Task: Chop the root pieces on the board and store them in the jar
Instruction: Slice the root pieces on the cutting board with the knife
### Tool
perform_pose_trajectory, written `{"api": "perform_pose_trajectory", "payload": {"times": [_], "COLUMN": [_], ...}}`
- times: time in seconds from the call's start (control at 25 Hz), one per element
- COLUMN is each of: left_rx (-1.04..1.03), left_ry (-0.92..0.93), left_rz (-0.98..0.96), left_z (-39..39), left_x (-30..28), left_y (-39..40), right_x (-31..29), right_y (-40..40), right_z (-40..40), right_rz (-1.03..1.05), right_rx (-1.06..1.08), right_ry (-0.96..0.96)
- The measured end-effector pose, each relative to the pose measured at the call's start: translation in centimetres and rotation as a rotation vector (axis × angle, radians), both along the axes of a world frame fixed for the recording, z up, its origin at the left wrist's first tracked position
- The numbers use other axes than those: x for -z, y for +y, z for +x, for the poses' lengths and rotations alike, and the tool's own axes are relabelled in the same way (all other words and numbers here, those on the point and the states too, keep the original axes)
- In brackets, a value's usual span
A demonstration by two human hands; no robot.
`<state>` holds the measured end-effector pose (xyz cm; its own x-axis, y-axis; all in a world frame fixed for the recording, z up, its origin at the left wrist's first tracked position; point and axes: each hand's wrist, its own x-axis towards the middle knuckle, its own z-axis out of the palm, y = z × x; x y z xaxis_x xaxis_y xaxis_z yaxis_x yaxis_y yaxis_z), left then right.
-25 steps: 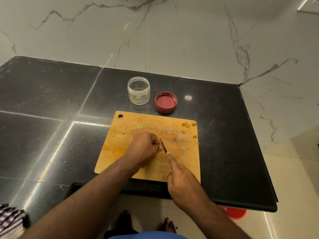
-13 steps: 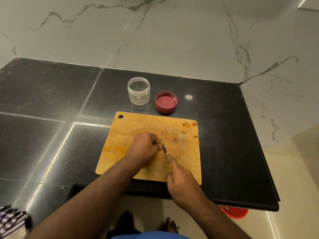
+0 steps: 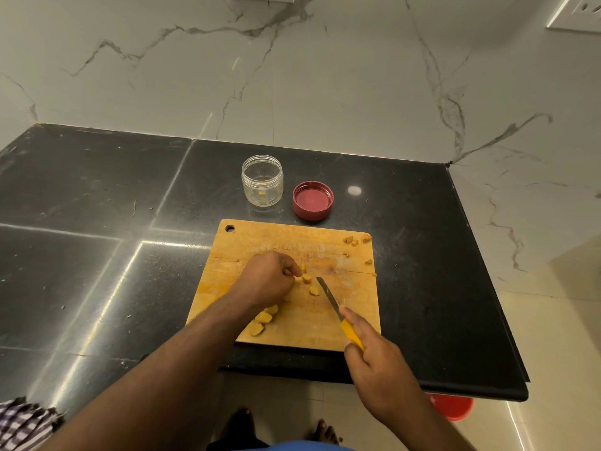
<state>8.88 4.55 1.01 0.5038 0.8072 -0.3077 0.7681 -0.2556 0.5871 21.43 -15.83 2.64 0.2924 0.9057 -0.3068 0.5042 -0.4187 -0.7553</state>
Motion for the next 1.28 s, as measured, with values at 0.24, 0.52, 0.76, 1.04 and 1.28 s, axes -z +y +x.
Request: {"api": "perform_pose_trajectory", "payload": {"times": [0.24, 0.52, 0.76, 1.04, 1.28], "left_rx": [-0.038, -0.179, -0.228, -0.235, -0.11], "left_ry": [-0.036, -0.136, -0.111, -0.101, 0.07], "left_rz": [0.021, 0.069, 0.081, -0.004, -0.074], "left_z": [-1.5, -4.5, -5.9, -7.7, -8.5], "left_x": [-0.2, 0.0, 0.4, -0.1, -0.4], "left_y": [0.0, 0.0, -0.8, -1.6, -3.0], "right_x": [1.3, 1.2, 1.4, 1.8, 1.8], "right_y": [1.1, 1.1, 3.9, 1.6, 0.8], "right_z": [0.5, -0.4, 0.6, 0.6, -2.1], "right_rz": [-0.014, 0.031, 0.039, 0.074, 0.059], "right_rx": [0.008, -0.106, -0.13, -0.129, -0.273], "right_ry": [-0.062, -0.033, -0.15, -0.073, -0.037]}}
